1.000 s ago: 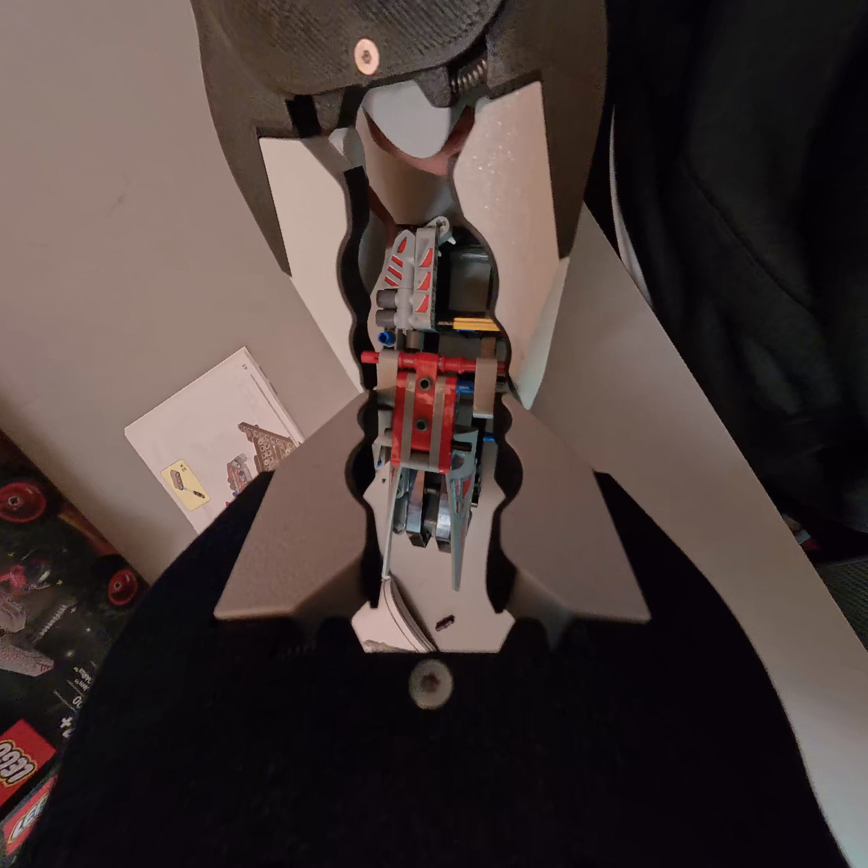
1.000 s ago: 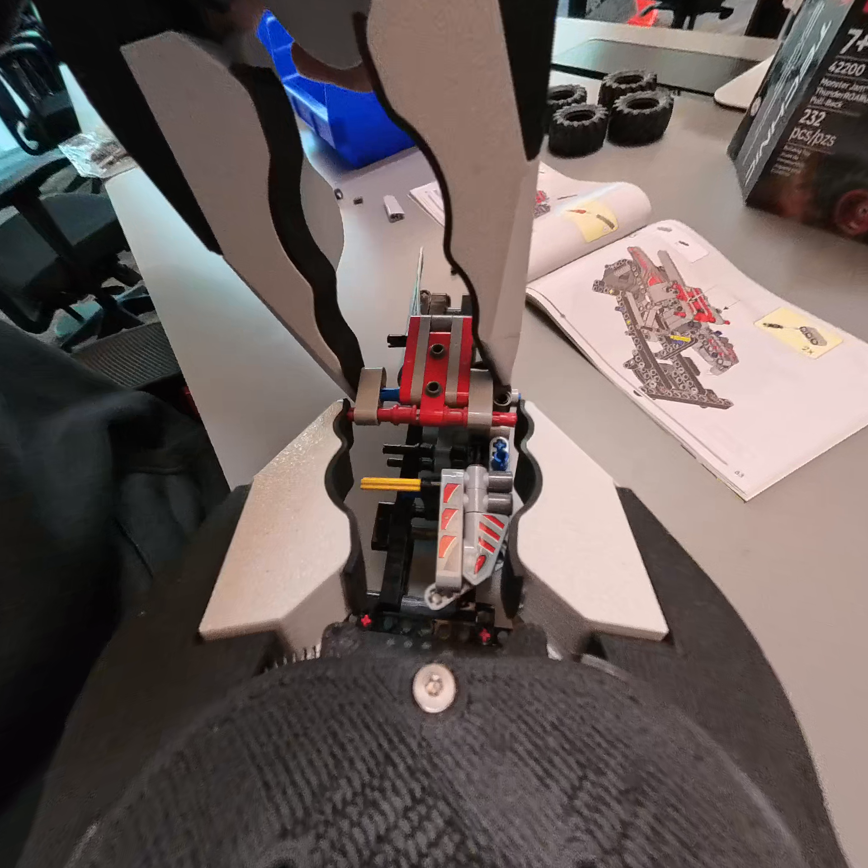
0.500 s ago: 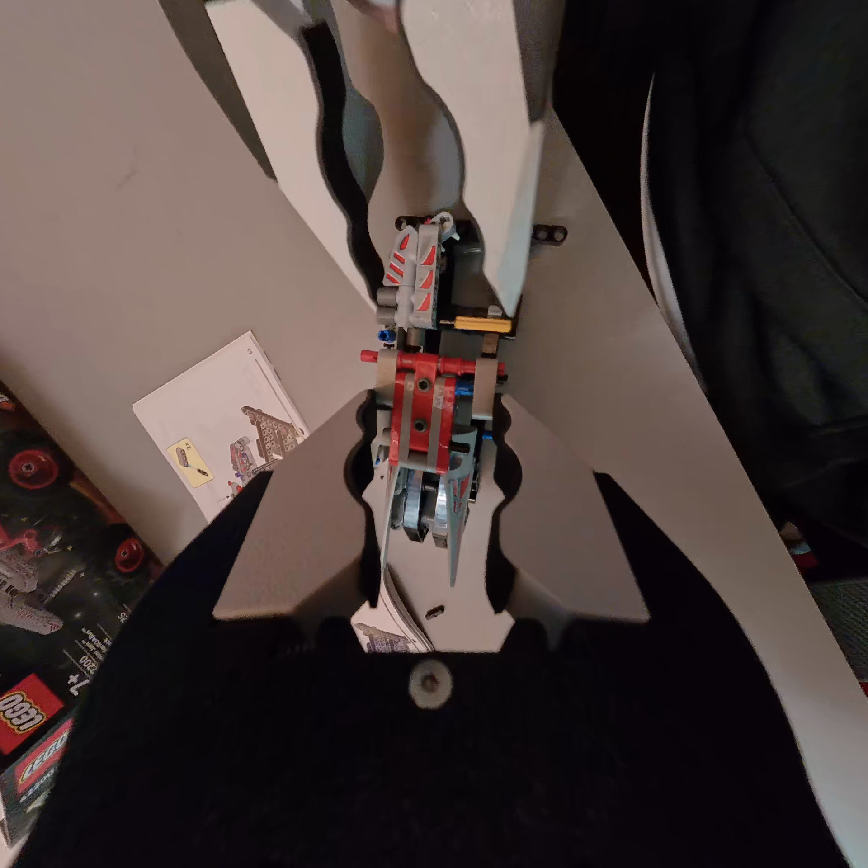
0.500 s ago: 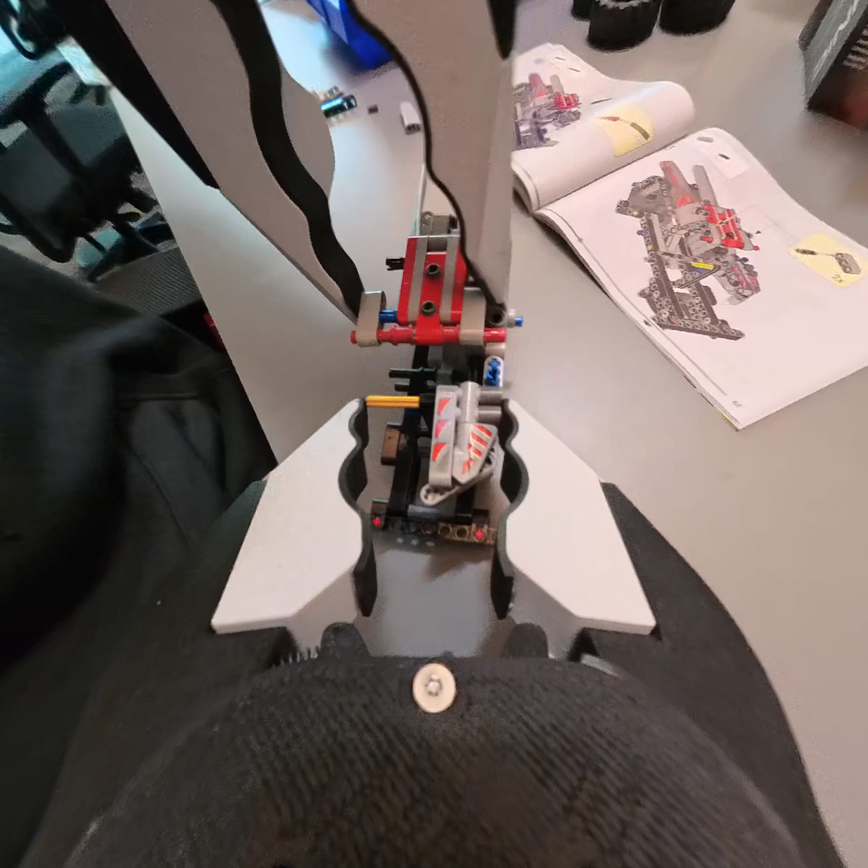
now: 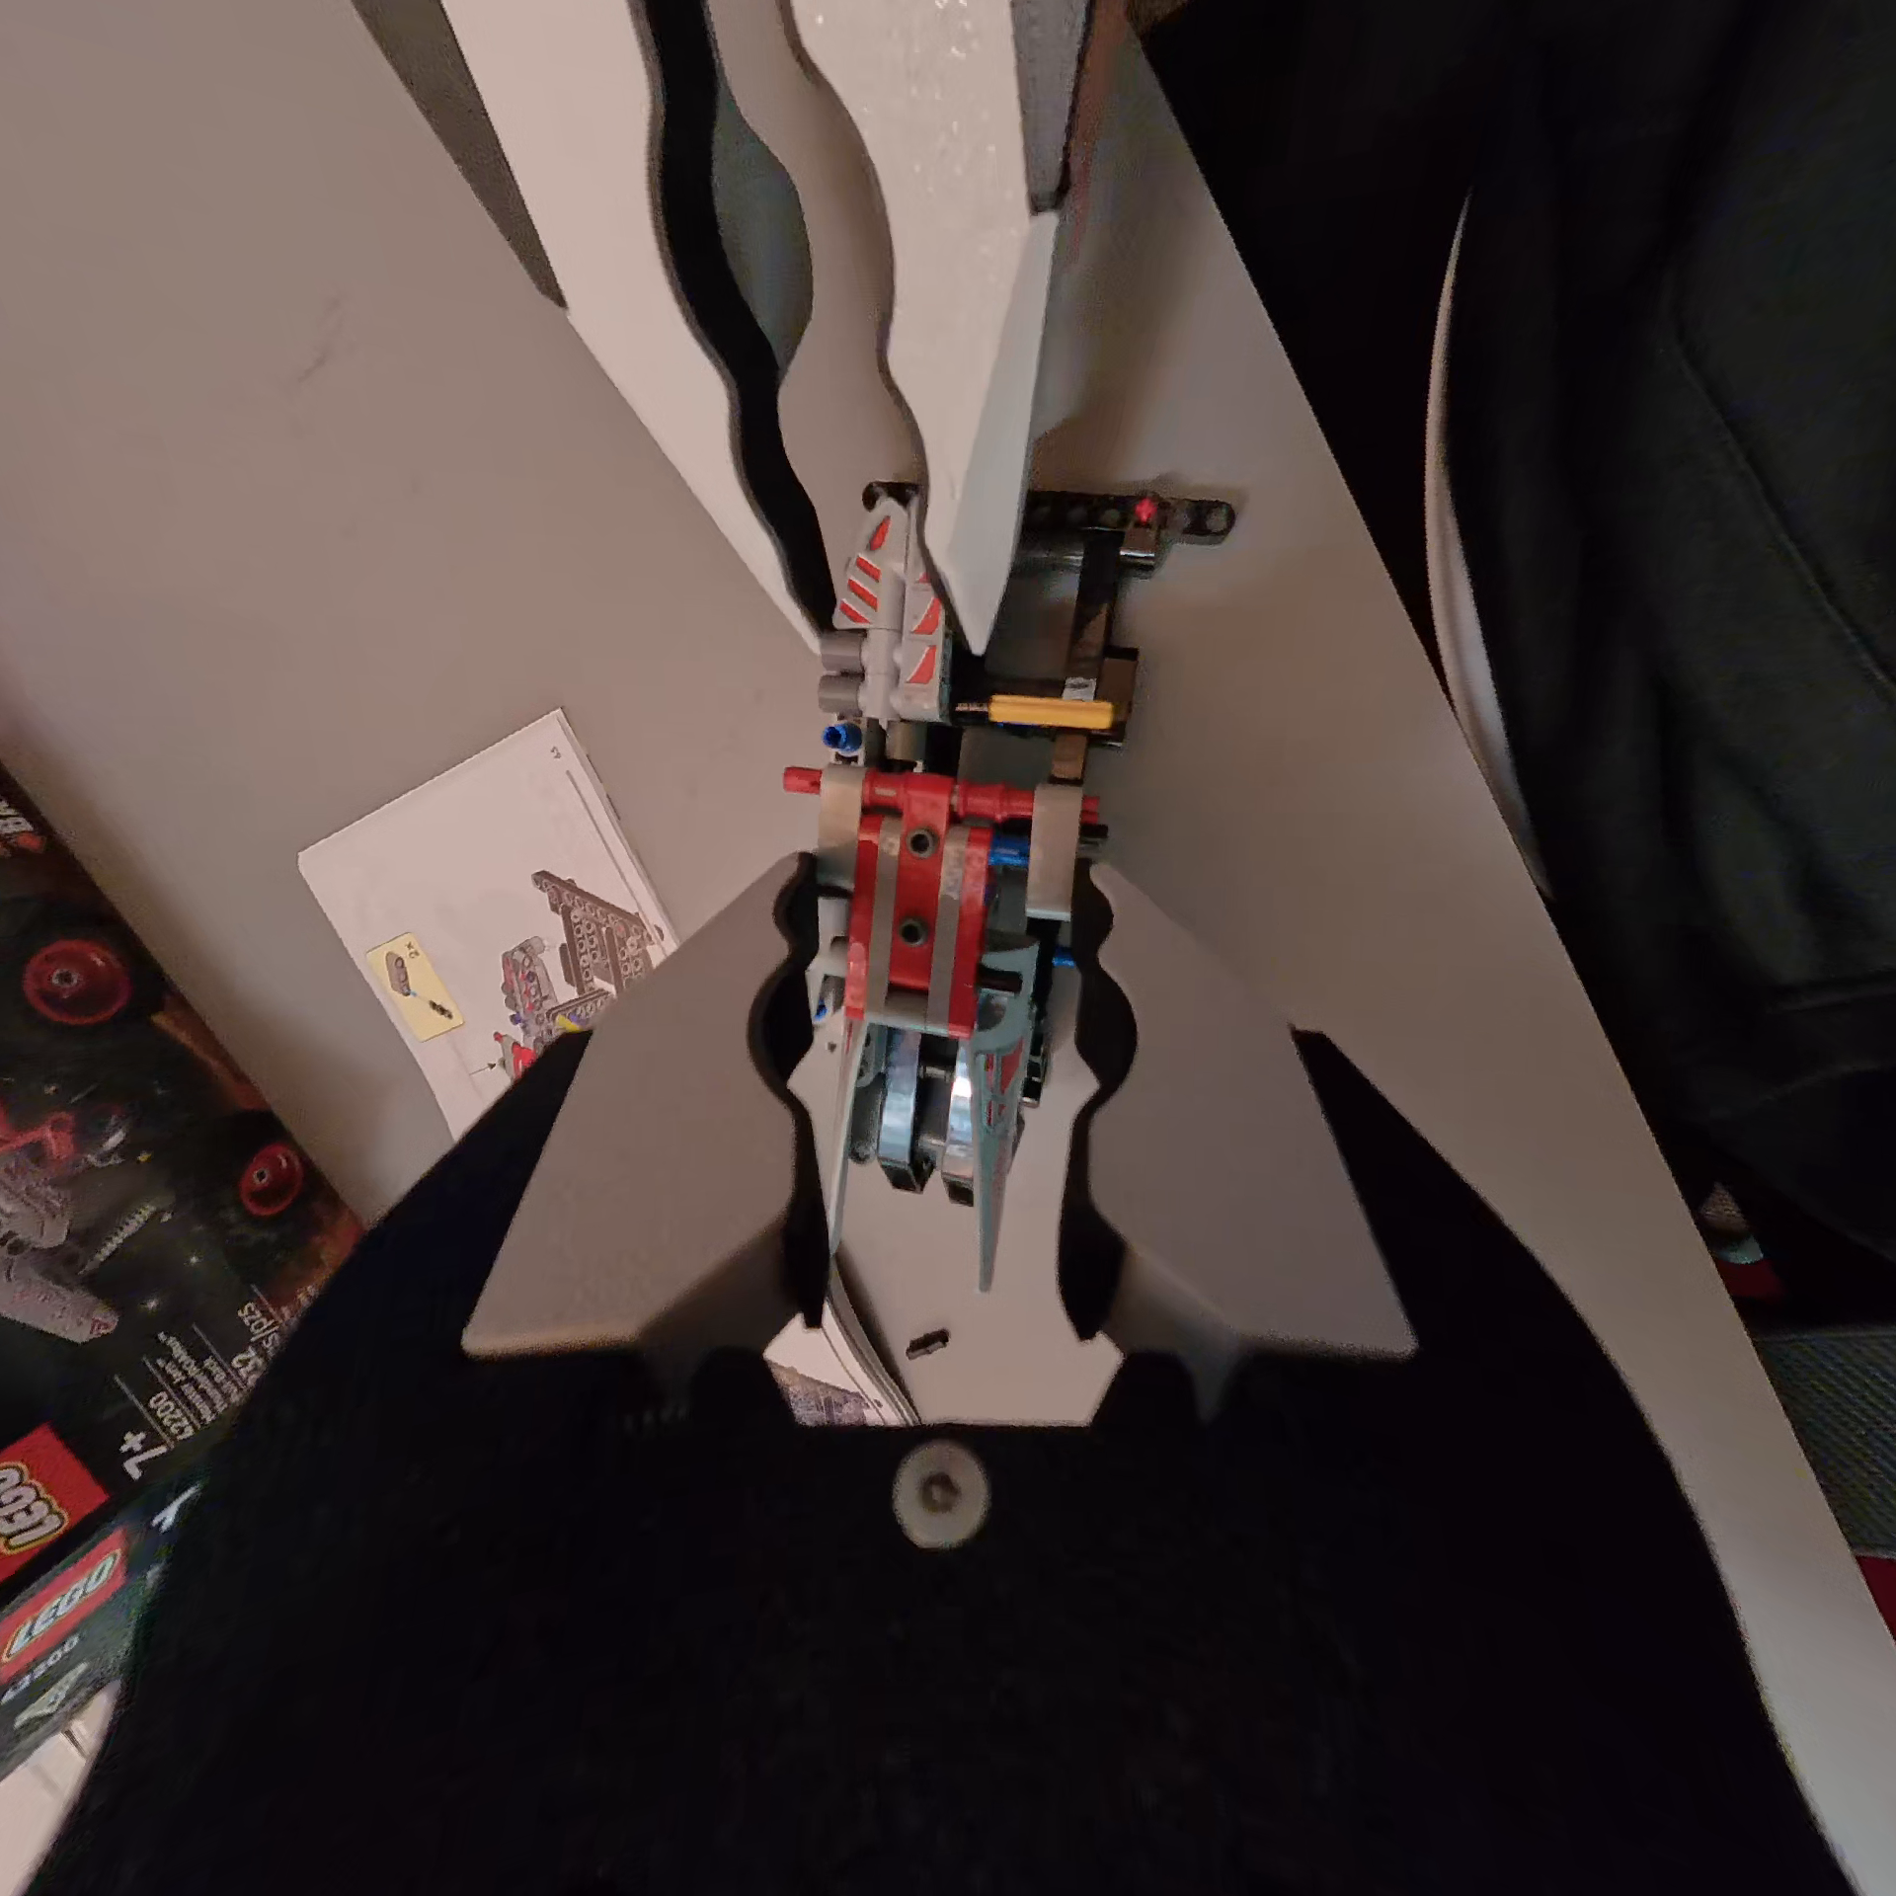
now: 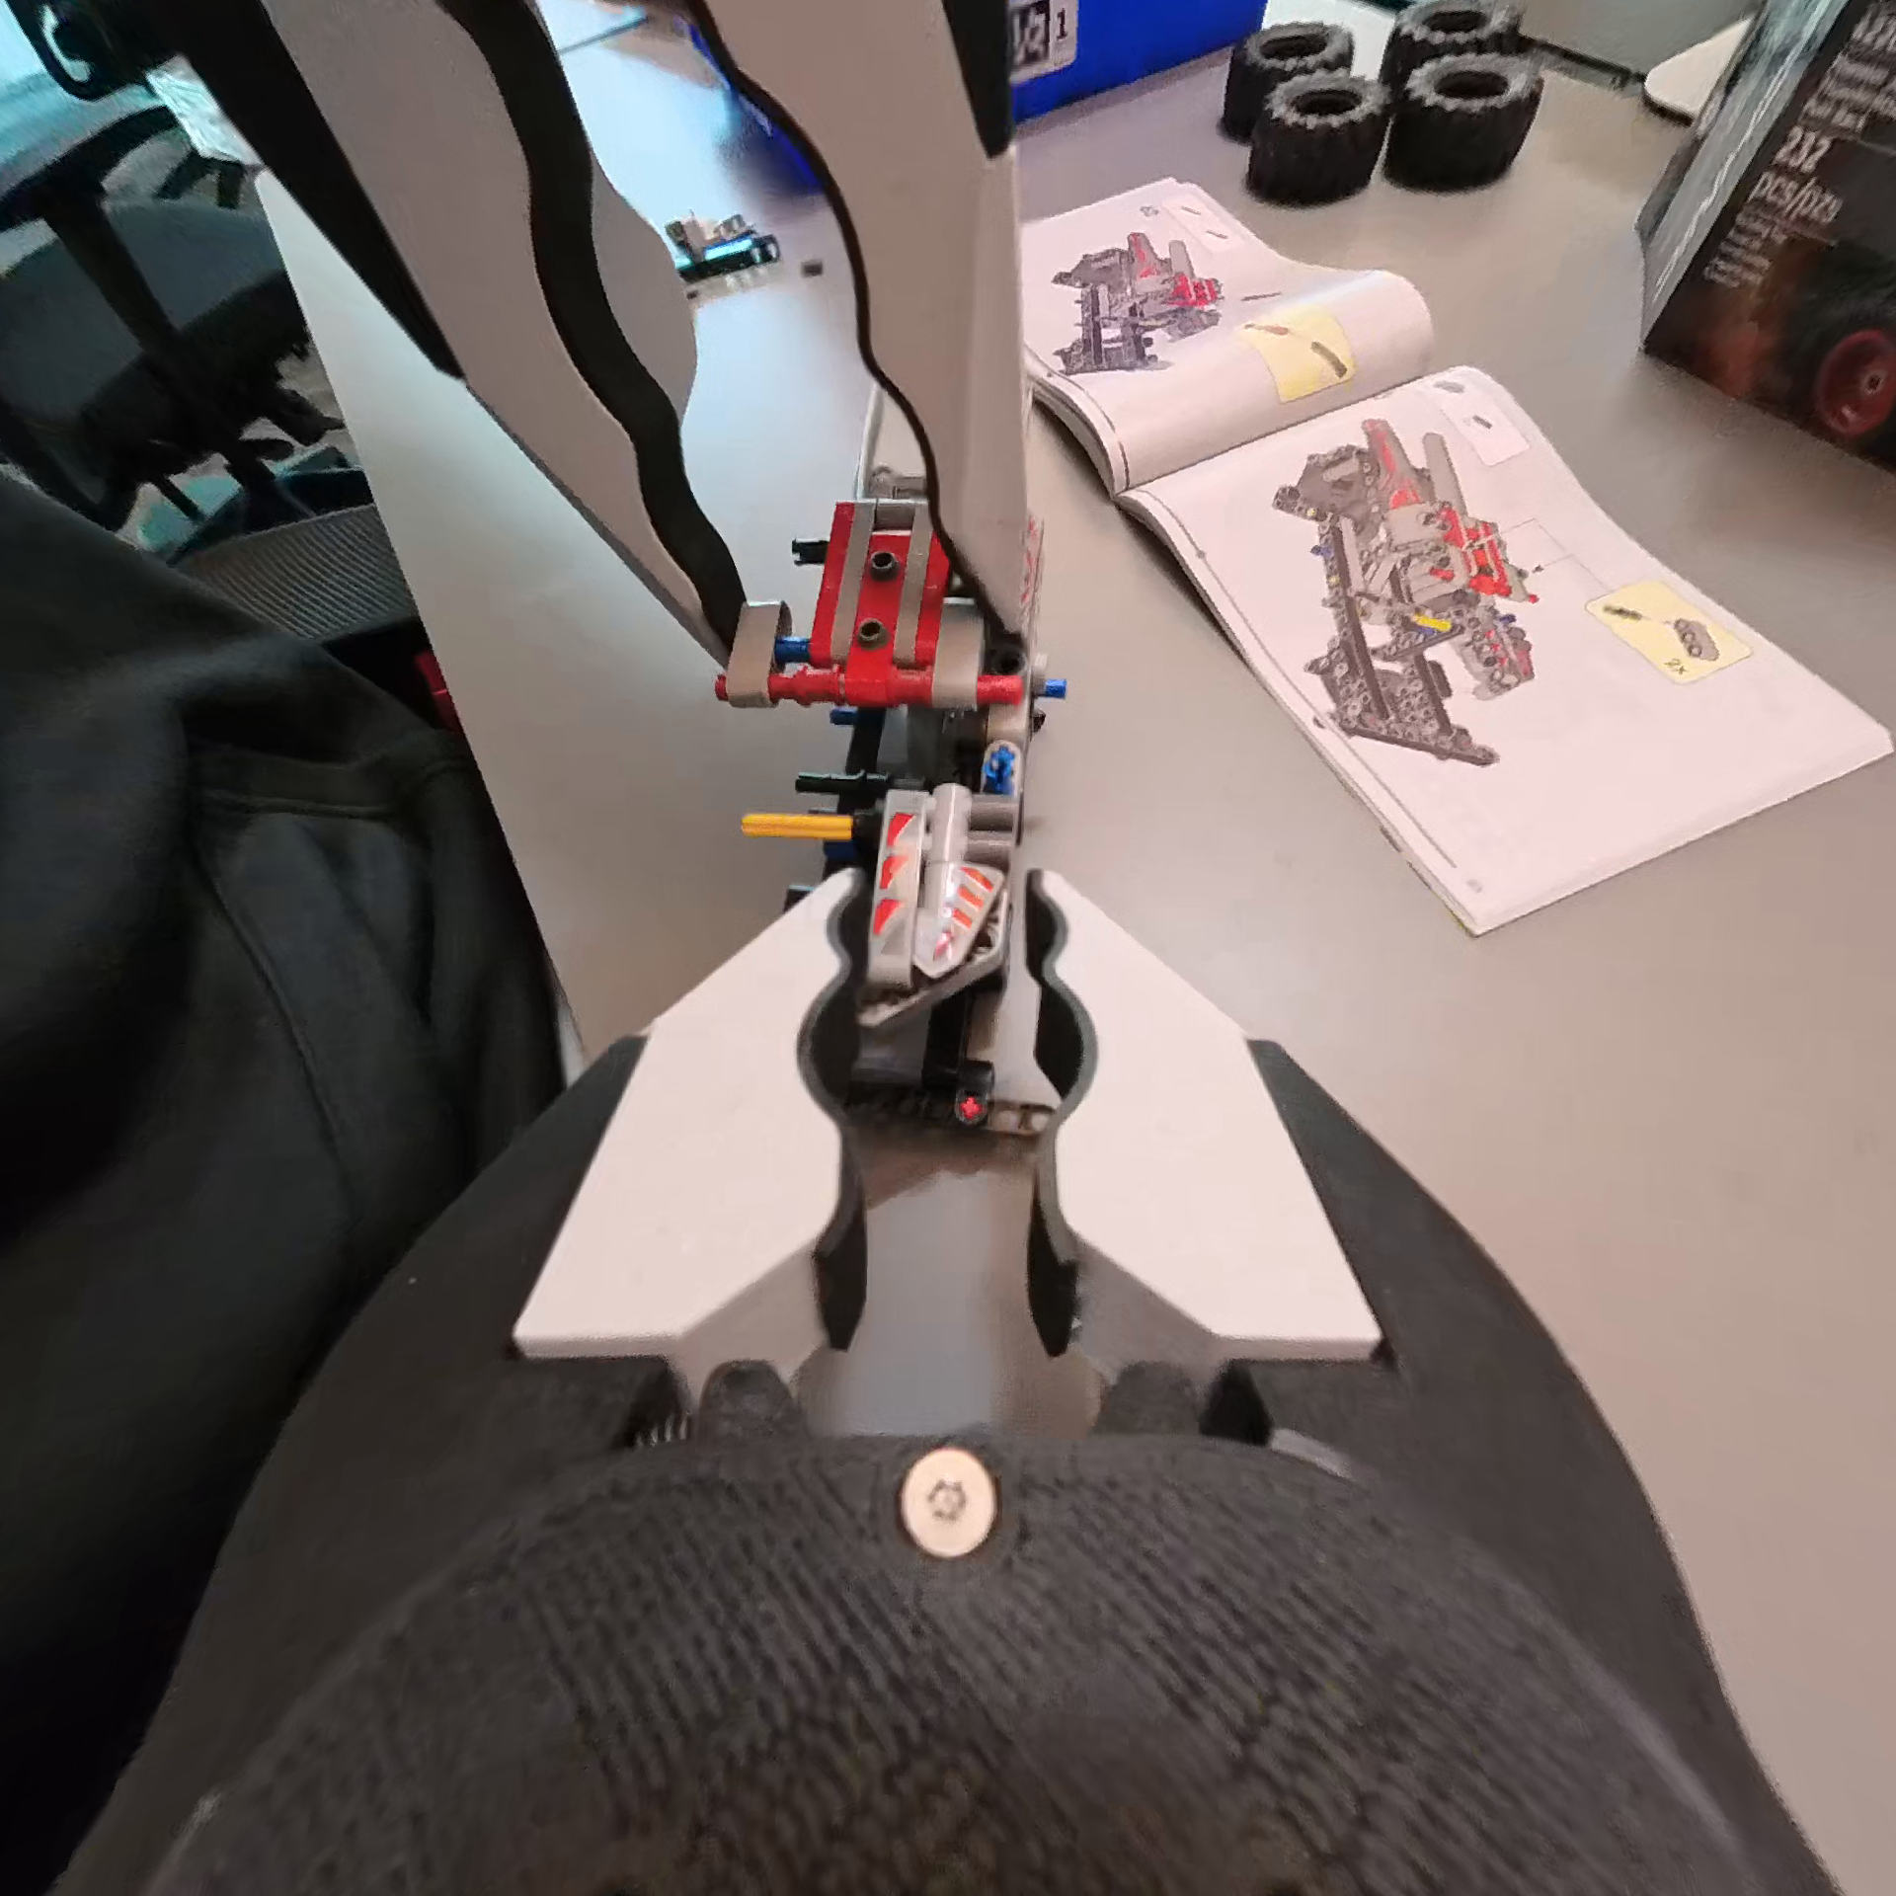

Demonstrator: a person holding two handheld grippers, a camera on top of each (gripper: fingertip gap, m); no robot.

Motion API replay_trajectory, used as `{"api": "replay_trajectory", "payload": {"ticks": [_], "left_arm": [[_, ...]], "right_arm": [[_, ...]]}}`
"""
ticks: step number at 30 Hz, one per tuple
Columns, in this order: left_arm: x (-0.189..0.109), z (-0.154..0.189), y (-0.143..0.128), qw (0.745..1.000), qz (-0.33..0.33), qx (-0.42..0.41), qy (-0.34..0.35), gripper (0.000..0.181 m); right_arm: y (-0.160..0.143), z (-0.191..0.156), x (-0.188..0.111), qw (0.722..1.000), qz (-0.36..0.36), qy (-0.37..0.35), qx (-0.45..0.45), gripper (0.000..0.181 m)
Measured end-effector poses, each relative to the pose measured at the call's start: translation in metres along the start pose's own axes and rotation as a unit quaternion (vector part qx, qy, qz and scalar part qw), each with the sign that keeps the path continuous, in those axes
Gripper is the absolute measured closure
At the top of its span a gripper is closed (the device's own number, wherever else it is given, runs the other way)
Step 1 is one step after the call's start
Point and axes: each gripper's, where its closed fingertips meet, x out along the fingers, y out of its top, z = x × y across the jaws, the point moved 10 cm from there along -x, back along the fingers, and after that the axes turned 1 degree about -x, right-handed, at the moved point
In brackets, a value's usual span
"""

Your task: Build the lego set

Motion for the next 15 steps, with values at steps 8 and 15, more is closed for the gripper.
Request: {"api": "replay_trajectory", "payload": {"ticks": [8,15], "left_arm": [[0.0005,-0.003,-0.0002,1.0,-0.016,0.001,-0.005,0.134],[0.0056,-0.0092,0.0016,0.998,-0.052,0.012,-0.046,0.131]], "right_arm": [[0.0027,0.0006,0.0047,1.0,0.003,-0.017,-0.019,0.157],[0.0043,-0.0004,0.009,0.998,0.004,-0.024,-0.056,0.158]]}}
